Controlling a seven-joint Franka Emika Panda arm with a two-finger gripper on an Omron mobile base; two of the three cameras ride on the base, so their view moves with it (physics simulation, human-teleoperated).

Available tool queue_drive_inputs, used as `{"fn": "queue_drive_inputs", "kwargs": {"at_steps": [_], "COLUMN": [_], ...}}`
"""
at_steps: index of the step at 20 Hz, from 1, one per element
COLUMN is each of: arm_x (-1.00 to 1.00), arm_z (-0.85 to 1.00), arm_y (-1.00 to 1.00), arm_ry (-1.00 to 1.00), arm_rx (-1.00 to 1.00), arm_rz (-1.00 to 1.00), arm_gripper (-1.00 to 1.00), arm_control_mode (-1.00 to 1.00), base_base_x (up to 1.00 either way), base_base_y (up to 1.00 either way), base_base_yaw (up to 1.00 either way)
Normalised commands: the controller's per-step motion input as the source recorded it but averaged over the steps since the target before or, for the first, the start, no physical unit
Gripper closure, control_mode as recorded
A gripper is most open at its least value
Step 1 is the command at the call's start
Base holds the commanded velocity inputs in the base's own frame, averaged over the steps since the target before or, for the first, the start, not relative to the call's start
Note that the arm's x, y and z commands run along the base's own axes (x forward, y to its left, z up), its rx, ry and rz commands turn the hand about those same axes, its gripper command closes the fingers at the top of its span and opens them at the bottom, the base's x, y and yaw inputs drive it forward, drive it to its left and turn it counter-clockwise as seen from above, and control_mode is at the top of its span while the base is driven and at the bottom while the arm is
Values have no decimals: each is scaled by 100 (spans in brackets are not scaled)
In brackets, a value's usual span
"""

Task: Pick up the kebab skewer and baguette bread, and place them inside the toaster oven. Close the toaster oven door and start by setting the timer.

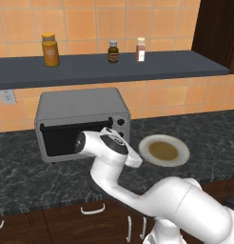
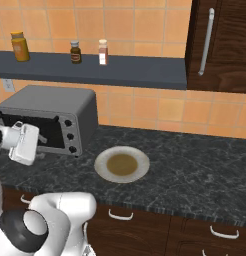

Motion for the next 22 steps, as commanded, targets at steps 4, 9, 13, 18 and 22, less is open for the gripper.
{"fn": "queue_drive_inputs", "kwargs": {"at_steps": [4,9,13,18,22], "arm_x": [3,16,47,31,7], "arm_z": [-21,-16,0,0,-4], "arm_y": [-77,-22,2,21,69], "arm_ry": [0,0,0,-3,-8], "arm_rx": [-10,-10,-5,-5,-6], "arm_rz": [39,34,22,19,5], "arm_gripper": [-100,-100,-100,-100,-100], "arm_control_mode": [-100,-100,-100,-100,-100], "base_base_x": [0,0,0,0,0], "base_base_y": [0,0,0,0,0], "base_base_yaw": [0,0,0,0,0]}}
